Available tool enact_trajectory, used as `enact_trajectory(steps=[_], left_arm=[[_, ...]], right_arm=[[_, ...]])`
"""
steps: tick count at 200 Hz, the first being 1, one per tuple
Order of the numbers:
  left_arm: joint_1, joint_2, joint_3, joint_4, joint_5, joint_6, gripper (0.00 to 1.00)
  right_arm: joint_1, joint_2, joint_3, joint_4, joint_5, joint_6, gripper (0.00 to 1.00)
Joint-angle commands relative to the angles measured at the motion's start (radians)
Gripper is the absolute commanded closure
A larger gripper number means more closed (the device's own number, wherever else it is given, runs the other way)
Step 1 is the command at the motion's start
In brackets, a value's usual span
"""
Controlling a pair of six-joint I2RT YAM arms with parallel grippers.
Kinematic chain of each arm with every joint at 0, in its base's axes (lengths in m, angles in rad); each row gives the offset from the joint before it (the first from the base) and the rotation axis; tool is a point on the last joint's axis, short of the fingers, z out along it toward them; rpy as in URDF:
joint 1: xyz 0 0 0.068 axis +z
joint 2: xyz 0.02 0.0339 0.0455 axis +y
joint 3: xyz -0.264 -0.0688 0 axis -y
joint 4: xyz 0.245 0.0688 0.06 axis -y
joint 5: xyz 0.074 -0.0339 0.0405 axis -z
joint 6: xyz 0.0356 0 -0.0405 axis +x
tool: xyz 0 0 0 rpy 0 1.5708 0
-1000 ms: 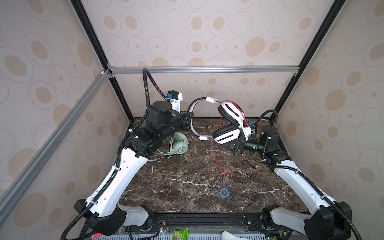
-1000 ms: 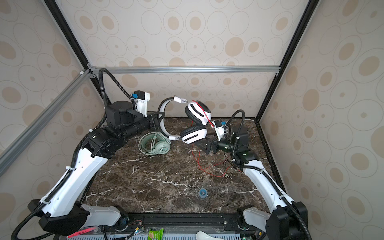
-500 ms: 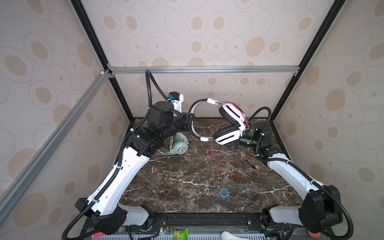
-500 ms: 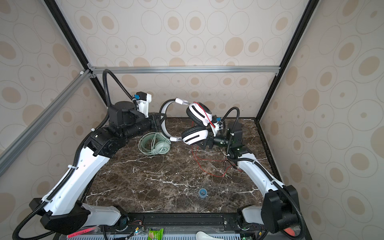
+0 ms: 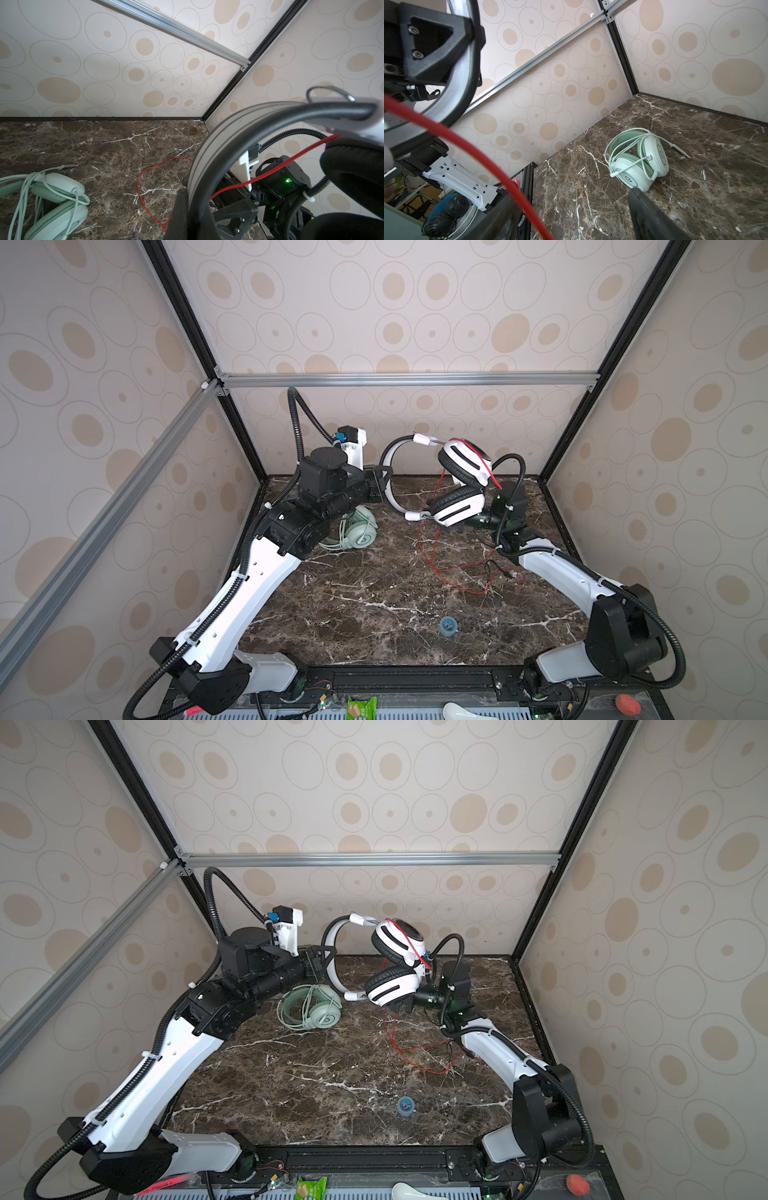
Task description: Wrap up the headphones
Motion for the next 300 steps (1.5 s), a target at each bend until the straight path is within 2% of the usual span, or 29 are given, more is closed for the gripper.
enact_trajectory(steps=[1, 20, 64, 80, 100, 132, 171, 197, 237, 250, 276, 300], left_arm=[[0.008, -0.022, 0.032, 0.146, 0.029, -0.06, 1.0], [0.008, -0.014, 0.048, 0.15, 0.035, -0.057, 1.0], [0.007, 0.017, 0.089, 0.152, 0.043, -0.056, 1.0], [0.008, 0.019, 0.094, 0.166, 0.038, -0.063, 1.0], [0.008, 0.017, 0.106, 0.171, 0.022, -0.067, 1.0], [0.012, -0.002, 0.107, 0.19, -0.017, -0.081, 1.0], [0.016, -0.016, 0.105, 0.197, -0.072, -0.106, 1.0], [0.019, -0.028, 0.083, 0.227, -0.083, -0.125, 1.0], [0.026, -0.043, 0.073, 0.245, -0.102, -0.14, 1.0], [0.028, -0.049, 0.072, 0.25, -0.124, -0.144, 1.0], [0.03, -0.066, 0.039, 0.294, -0.186, -0.18, 1.0], [0.03, -0.07, 0.013, 0.315, -0.273, -0.19, 1.0]], right_arm=[[0.012, 0.024, 0.003, 0.081, -0.019, 0.04, 0.2], [0.016, 0.034, -0.01, 0.095, -0.015, 0.048, 0.25], [0.017, 0.048, -0.038, 0.154, -0.012, 0.09, 0.28], [0.017, 0.048, -0.048, 0.153, -0.01, 0.092, 0.35], [0.017, 0.047, -0.068, 0.149, 0.001, 0.092, 0.5], [0.016, 0.041, -0.101, 0.134, 0.02, 0.093, 0.59], [0.017, 0.024, -0.15, 0.14, 0.042, 0.105, 0.6], [0.017, 0.005, -0.186, 0.144, 0.055, 0.1, 0.56], [0.017, 0.008, -0.208, 0.15, 0.062, 0.101, 0.57], [0.018, 0.012, -0.212, 0.159, 0.064, 0.111, 0.62], [0.019, 0.002, -0.216, 0.117, 0.088, 0.103, 0.86], [0.023, -0.064, -0.234, 0.001, 0.131, 0.042, 1.0]])
